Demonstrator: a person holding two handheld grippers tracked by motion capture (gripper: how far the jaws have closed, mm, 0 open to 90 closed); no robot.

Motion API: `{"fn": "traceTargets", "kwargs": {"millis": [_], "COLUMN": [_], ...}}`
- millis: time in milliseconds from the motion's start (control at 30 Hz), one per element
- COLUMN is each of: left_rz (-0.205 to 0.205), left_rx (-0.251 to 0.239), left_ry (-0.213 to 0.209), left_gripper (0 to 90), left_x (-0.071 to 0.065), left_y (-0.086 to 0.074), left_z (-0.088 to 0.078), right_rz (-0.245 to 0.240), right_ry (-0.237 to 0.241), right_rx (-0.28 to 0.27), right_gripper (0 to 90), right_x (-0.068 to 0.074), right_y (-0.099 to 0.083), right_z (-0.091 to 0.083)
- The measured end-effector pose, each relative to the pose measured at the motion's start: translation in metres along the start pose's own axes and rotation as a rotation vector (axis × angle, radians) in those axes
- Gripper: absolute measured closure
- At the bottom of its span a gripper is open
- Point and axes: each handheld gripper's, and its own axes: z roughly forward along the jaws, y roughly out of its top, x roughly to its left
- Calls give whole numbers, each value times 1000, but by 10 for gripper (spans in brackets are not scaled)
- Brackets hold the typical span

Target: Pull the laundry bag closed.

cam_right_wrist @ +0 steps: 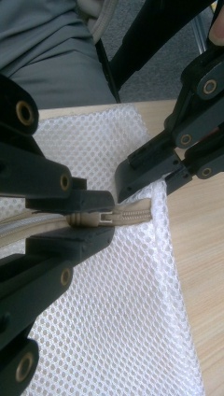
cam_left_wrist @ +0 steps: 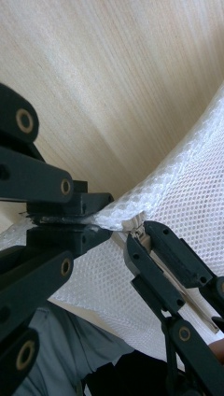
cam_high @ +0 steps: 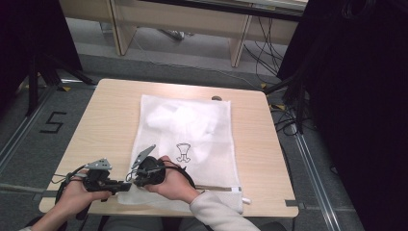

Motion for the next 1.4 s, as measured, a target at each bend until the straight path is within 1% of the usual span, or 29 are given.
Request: {"fn": "traceTargets", "kwargs": {"millis": [67, 100, 133, 200, 233, 300, 333, 367, 400, 433, 467, 533, 567, 600, 633, 667, 700, 733, 767, 800, 867, 900, 933, 1100, 1167, 1267, 1300, 1367, 1400], "left_rz": [2, 3, 2, 0, -3, 7, 7, 2, 8, 0, 1, 0, 6, 9, 4, -1, 3, 1, 3, 3, 4, 6, 5, 11, 13, 13, 13, 11, 12], "left_rx": [1, 1, 0, -5, -11, -12, -8, -29, -3, -15, -32, -29, -16, -2, -27, -31, -28, -28, -29, -28, -27, -14, -14, -13, -11, -9, -9, -13, -15], "left_ry": [3, 4, 5, 6, -3, 5, 10, 17, 6, 9, 13, 10, 9, 7, 14, 10, 11, 12, 11, 11, 9, 13, 1, -1, 3, 2, 0, -2, 1], "left_gripper": [853, 853, 853, 854, 854, 853, 854, 853, 853, 854, 854, 853, 853, 853, 853, 853, 853, 853, 854, 853, 854, 854, 854, 854, 853, 853, 853, 853, 853], "left_x": [0, 0, 0, 0, 0, -1, -1, -2, 0, -1, -1, -1, -1, 0, -1, -1, -1, -1, -1, -1, -1, -1, -1, 0, 0, 0, 0, 0, -1], "left_y": [-1, -1, -1, -1, -1, -1, -1, -2, -1, -2, -2, -2, -2, -1, -2, -2, -2, -2, -2, -2, -2, -1, -1, -1, -1, -1, -1, -1, -1], "left_z": [0, 0, 0, 0, 0, 2, 2, 3, 1, 1, 2, 2, 2, 1, 2, 2, 2, 2, 2, 2, 2, 0, 0, 1, 0, 1, 1, 1, 0], "right_rz": [6, -19, -7, -11, 1, -2, 15, 11, 7, 8, 1, 6, 12, 6, 12, 38, 25, 37, 22, 14, 17, 24, 9, 11, 7, 24, 12, 5, 1], "right_ry": [2, 6, 2, -12, -4, -9, -7, -1, -5, -5, -6, -9, -5, -13, -4, -25, -32, -27, -12, -6, -11, -6, -12, -9, -16, -18, -23, -24, -39], "right_rx": [1, -3, 1, 14, 17, 10, 21, 21, 25, 25, 26, 32, 31, 31, 34, 61, 68, 66, 50, 45, 47, 51, 50, 55, 71, 69, 73, 76, 90], "right_gripper": [822, 822, 822, 822, 822, 822, 822, 822, 822, 822, 822, 822, 822, 822, 822, 822, 822, 822, 822, 822, 822, 822, 822, 822, 822, 822, 822, 822, 822], "right_x": [1, 0, 0, 0, 1, -1, 1, 1, 1, 1, 1, 1, 1, 0, 1, 3, 2, 3, 2, 1, 1, 2, 2, 2, 1, 2, 2, 2, 1], "right_y": [-1, 0, -1, -2, -3, -5, -6, -5, -5, -5, -5, -6, -6, -6, -6, -6, -7, -7, -7, -8, -8, -8, -8, -8, -9, -11, -11, -11, -11], "right_z": [1, 2, 1, 0, 0, 1, 1, 1, 1, 1, 1, 2, 1, 2, 2, 1, 0, 1, 2, 2, 2, 1, 1, 1, 3, 4, 3, 2, 1]}}
